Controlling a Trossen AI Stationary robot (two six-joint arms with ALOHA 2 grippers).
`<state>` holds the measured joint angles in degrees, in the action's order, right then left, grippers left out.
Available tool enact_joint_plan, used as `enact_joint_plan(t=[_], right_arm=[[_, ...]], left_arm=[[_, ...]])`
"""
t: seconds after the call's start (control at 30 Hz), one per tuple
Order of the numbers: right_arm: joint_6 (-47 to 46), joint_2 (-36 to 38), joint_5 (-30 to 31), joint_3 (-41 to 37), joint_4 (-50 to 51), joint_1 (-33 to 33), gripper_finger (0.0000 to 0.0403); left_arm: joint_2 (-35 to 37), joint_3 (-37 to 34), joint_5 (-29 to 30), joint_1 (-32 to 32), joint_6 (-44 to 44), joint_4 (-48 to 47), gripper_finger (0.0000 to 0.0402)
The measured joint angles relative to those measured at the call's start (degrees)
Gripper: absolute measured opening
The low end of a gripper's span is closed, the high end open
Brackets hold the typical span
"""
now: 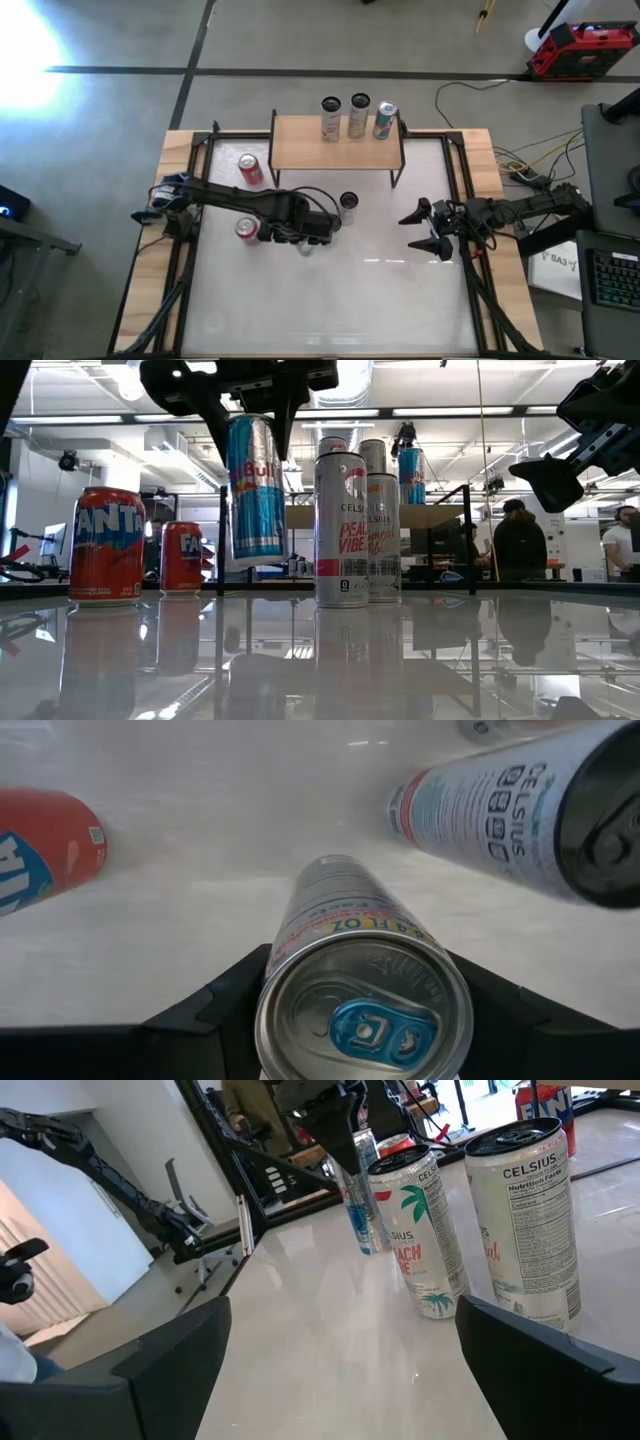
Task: Place canned beverage on shelf
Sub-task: Put the blue soda can on the shelf aligned with the other blue soda can
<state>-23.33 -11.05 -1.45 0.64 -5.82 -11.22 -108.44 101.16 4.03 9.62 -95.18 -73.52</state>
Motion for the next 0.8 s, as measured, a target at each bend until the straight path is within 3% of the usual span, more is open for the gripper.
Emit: enact_joint_plan(t=[0.43, 0.8], right_arm=[[0.00, 0.00, 0.01, -0.01, 0.01, 0.00, 0.0370], [0.00, 0.00, 0.02, -0.01, 0.00, 0.01, 0.0370]], left_arm=[[0.02, -0.04, -1.45, -0.66, 0.33, -2.21, 0.0217], [0.46, 0.02, -3.56, -2.08, 6.10, -2.32, 0.0217]])
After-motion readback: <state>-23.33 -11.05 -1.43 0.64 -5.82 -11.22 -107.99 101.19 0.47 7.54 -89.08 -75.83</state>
